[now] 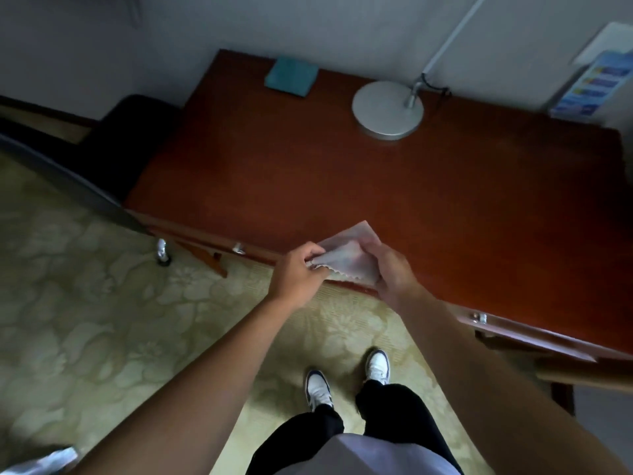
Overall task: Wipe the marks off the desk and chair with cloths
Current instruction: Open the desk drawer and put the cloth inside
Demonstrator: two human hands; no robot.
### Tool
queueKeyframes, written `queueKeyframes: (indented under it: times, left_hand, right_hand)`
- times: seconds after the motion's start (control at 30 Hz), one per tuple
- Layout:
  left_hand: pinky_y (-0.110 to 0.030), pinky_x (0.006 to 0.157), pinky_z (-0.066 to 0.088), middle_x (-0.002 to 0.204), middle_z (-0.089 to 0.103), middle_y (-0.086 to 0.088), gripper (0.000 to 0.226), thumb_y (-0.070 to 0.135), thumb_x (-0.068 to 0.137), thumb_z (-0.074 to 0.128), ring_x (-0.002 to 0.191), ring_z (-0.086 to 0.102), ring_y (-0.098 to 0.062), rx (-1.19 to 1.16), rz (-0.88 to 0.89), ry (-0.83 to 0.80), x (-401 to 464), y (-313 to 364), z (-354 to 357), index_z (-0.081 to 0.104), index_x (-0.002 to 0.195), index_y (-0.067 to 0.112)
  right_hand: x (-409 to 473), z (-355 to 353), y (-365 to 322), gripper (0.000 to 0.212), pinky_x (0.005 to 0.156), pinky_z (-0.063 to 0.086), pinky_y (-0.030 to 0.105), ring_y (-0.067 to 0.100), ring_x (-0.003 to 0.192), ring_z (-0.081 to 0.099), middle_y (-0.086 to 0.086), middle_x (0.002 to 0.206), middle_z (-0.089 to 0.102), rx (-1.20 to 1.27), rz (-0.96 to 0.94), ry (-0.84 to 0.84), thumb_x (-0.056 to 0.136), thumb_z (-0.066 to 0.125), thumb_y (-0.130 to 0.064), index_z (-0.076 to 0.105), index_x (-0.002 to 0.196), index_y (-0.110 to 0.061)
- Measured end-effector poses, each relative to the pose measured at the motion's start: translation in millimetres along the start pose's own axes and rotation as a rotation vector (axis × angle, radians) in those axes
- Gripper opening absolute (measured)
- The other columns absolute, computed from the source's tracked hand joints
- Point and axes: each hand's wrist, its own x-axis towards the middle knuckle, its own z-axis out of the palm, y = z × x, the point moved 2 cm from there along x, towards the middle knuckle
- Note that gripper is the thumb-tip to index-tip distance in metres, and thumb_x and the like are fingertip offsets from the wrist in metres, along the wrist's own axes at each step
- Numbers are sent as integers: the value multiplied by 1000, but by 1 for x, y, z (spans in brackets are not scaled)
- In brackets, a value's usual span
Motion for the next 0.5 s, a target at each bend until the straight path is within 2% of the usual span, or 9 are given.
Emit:
queueKeyframes:
  times: [0.1, 0.2, 0.3, 0.37, 0.43, 0.5]
  left_hand:
    - [-21, 65, 46, 94, 68, 13, 32, 14, 74, 70, 82, 64, -8, -69, -101, 73, 8, -23, -26, 64, 100, 31]
    - [-21, 64, 46, 92, 64, 15, 41, 13, 75, 75, 78, 62, -4, -185, -251, 159, 23, -51, -46, 61, 110, 31]
    - [-19, 61, 44, 101, 68, 3, 35, 11, 83, 68, 78, 62, -11, -263, -425, 344, 41, -82, -63, 61, 115, 23]
    - [-25, 72, 44, 116, 67, -9, 32, 9, 89, 59, 95, 62, -24, -171, -583, 419, 56, -107, -79, 60, 120, 14]
    - [-32, 93, 46, 133, 58, -16, 42, 11, 93, 54, 118, 57, -31, -149, -699, 343, 70, -129, -90, 50, 135, 7]
    - [-36, 104, 42, 142, 50, -17, 52, 14, 95, 54, 129, 50, -33, -108, -765, 250, 82, -144, -97, 39, 145, 8]
  right_hand:
    - [6, 36, 0, 23, 72, 58, 40, 31, 90, 71, 18, 102, 73, -64, -49, -96, 85, 66, -15, 68, 105, -4]
    - [18, 66, 4, 17, 70, 58, 39, 30, 88, 71, 16, 102, 72, -117, -39, -147, 87, 66, -12, 68, 104, -9]
    - [39, 88, 5, 17, 82, 55, 54, 36, 95, 68, 20, 106, 70, -143, -20, -145, 86, 68, -10, 67, 103, -9]
    - [56, 104, 1, 16, 88, 51, 58, 39, 101, 66, 22, 110, 68, -209, -1, -150, 85, 68, -9, 67, 102, -9]
    - [71, 120, -4, 17, 91, 49, 59, 41, 106, 63, 23, 112, 67, -246, 22, -170, 86, 67, -7, 66, 103, -7]
    - [82, 132, -8, 16, 89, 51, 54, 39, 103, 64, 22, 111, 67, -262, 44, -184, 85, 65, -4, 66, 101, -6]
